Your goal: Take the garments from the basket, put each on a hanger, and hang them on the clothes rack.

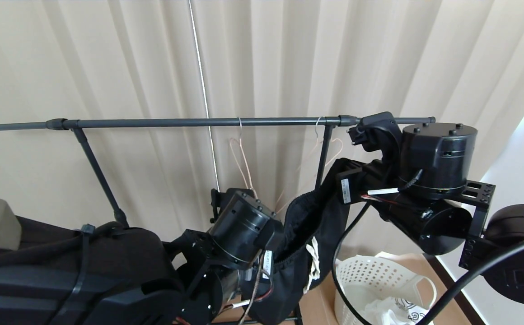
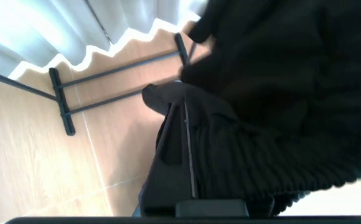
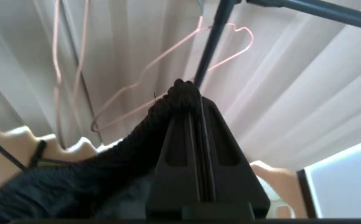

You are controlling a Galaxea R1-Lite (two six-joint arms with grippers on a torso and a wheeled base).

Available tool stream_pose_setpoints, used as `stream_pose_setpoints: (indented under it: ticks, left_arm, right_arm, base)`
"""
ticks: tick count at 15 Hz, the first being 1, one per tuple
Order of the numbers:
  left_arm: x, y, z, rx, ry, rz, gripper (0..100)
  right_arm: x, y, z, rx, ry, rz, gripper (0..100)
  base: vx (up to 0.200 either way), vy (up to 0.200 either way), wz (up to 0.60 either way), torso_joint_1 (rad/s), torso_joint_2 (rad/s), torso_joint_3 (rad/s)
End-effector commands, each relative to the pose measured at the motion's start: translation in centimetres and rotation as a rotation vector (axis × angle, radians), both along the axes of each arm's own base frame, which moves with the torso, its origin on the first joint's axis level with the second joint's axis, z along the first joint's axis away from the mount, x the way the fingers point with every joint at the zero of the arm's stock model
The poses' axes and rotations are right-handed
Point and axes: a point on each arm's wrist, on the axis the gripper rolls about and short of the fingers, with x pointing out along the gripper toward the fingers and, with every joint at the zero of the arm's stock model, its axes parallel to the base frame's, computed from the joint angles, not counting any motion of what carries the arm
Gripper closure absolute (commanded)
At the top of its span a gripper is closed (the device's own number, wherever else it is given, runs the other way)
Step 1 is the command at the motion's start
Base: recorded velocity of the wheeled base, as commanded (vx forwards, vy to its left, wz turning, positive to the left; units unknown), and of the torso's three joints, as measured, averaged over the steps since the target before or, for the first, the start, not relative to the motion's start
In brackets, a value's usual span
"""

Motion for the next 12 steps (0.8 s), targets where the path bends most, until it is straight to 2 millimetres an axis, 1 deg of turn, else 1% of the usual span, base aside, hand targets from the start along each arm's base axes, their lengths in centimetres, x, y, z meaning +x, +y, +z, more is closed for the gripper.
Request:
stream_pose_setpoints:
  ticks: [1, 4, 6, 7, 10, 12]
  left_arm:
    - [1.1, 0.7, 0.8, -0.018, -0.02, 0.037, 100]
    - [1.8, 1.3, 0.7, -0.011, -0.021, 0.057, 100]
    - [2.0, 1.6, 0.6, -0.005, -0.016, 0.066, 100]
    - [1.9, 1.8, 0.4, 0.0, -0.012, 0.068, 0]
    - [1.9, 2.0, 0.6, -0.004, -0.013, 0.073, 0]
    - [1.9, 2.3, 1.1, -0.006, -0.024, 0.072, 0]
  right_arm:
    - [-0.9, -1.2, -0.4, -0.073, 0.007, -0.001, 100]
    - [-0.9, -1.4, -0.9, -0.103, 0.022, 0.001, 100]
    - [-0.9, -1.5, -1.0, -0.111, 0.025, -0.001, 100]
    - [-0.9, -1.6, -1.0, -0.112, 0.026, -0.004, 100]
    - [-0.7, -2.0, -1.2, -0.134, 0.029, -0.017, 100]
    - [-0.4, -2.4, -1.2, -0.143, 0.029, -0.03, 100]
  base:
    - [0.0, 0.0, 0.0, 0.0, 0.0, 0.0]
    - [0.0, 0.0, 0.0, 0.0, 0.0, 0.0]
    - [0.0, 0.0, 0.0, 0.0, 0.0, 0.0]
    - [0.0, 0.0, 0.0, 0.0, 0.0, 0.0]
    - [0.0, 0.0, 0.0, 0.0, 0.0, 0.0]
    - [0.0, 0.0, 0.0, 0.0, 0.0, 0.0]
